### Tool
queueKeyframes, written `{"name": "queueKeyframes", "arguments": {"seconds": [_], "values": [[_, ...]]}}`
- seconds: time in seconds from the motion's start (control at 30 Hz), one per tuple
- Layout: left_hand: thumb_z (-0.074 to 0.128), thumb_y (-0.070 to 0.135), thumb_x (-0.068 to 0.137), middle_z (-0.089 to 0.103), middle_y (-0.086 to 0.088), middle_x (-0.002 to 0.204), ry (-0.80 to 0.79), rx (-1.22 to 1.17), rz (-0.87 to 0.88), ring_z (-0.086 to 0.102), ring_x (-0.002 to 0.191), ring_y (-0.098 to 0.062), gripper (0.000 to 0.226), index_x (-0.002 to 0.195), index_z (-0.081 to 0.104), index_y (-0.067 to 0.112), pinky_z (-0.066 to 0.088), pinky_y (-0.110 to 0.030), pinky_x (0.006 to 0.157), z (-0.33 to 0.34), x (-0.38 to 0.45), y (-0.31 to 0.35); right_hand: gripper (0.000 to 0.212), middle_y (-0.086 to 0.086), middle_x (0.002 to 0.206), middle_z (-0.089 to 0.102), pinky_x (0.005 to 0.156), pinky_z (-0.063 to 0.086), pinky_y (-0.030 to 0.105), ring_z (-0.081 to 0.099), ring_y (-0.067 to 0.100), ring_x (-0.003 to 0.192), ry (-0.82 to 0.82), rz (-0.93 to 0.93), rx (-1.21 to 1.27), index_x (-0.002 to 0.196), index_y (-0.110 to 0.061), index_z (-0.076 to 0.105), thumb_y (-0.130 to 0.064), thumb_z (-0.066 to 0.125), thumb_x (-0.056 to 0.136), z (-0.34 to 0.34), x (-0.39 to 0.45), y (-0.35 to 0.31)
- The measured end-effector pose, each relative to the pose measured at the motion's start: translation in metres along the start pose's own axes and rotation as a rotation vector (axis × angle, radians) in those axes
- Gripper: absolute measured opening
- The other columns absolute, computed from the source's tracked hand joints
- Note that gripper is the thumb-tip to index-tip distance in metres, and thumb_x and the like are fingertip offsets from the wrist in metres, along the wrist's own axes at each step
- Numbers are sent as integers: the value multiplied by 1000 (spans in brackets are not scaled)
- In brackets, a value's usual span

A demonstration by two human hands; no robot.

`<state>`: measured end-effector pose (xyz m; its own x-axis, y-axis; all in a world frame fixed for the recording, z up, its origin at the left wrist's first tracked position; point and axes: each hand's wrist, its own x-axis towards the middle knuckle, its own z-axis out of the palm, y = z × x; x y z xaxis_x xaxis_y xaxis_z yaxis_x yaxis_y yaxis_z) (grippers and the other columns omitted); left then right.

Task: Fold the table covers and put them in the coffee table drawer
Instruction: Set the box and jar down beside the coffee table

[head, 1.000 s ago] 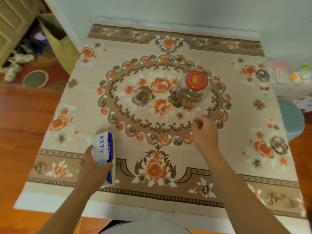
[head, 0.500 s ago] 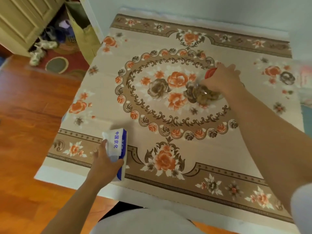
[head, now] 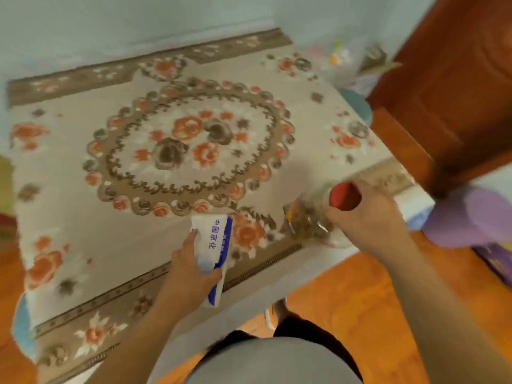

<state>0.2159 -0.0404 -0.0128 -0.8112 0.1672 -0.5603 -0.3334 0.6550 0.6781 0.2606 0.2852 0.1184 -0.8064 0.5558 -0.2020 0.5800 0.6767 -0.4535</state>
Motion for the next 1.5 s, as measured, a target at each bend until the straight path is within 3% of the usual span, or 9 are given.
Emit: {"name": "queueKeyframes", "arguments": {"seconds": [0.13,0.2,0.37,0.5,0.6,0.9,1.0,1.17,1.5], "values": [[83,30,77,46,2,127,-149,117,148,58,104,-24,94,151,26,32,55,-38,72,-2,-16,-1,78,11,122,50,95,49,41,52,32,112,138,205,36,140,-23,49,-49,78,72,13,-111,39],[83,29,71,57,6,109,-203,106,228,64,99,-22,73,132,44,28,55,-35,68,5,-39,4,72,11,115,52,94,49,41,52,32,111,178,290,69,133,-23,55,-49,77,70,16,-163,56],[77,3,83,58,22,108,-431,149,332,63,92,2,73,124,37,49,51,-16,64,55,-119,6,86,7,109,55,89,48,36,53,30,105,276,484,138,134,-23,54,-65,67,60,11,-290,104],[80,25,77,54,8,132,-613,314,457,62,110,-10,89,148,30,45,59,-29,81,104,-176,13,86,2,115,47,94,47,36,51,28,111,396,621,176,144,-25,45,-56,75,70,4,-404,144],[82,29,79,53,11,134,-699,397,577,60,116,-15,90,148,29,46,59,-44,91,149,-231,14,87,2,119,47,97,47,38,51,29,115,510,751,201,145,-25,44,-54,76,70,2,-501,178],[83,30,80,51,7,143,-1004,502,746,56,126,-21,91,150,27,44,53,-50,100,326,-504,-94,89,8,120,51,97,46,37,52,31,113,738,1131,269,141,-26,50,-56,70,59,38,-842,280],[79,17,86,55,6,138,-1125,577,722,60,120,-19,84,152,30,35,53,-44,99,359,-606,-150,87,5,117,48,93,46,39,49,32,113,751,1278,292,140,-26,50,-54,70,60,53,-950,299],[82,24,82,53,6,136,-1173,766,823,56,121,-22,91,151,26,42,52,-51,101,417,-706,-190,86,5,125,46,93,48,43,46,30,116,837,1524,339,145,-26,44,-53,73,68,66,-1091,339],[82,19,84,56,-2,133,-1245,843,802,63,110,-24,85,150,30,31,59,-47,85,605,-862,-230,82,-1,113,42,90,44,38,47,30,114,858,1700,387,143,-30,45,-47,75,69,44,-1247,498]]}}
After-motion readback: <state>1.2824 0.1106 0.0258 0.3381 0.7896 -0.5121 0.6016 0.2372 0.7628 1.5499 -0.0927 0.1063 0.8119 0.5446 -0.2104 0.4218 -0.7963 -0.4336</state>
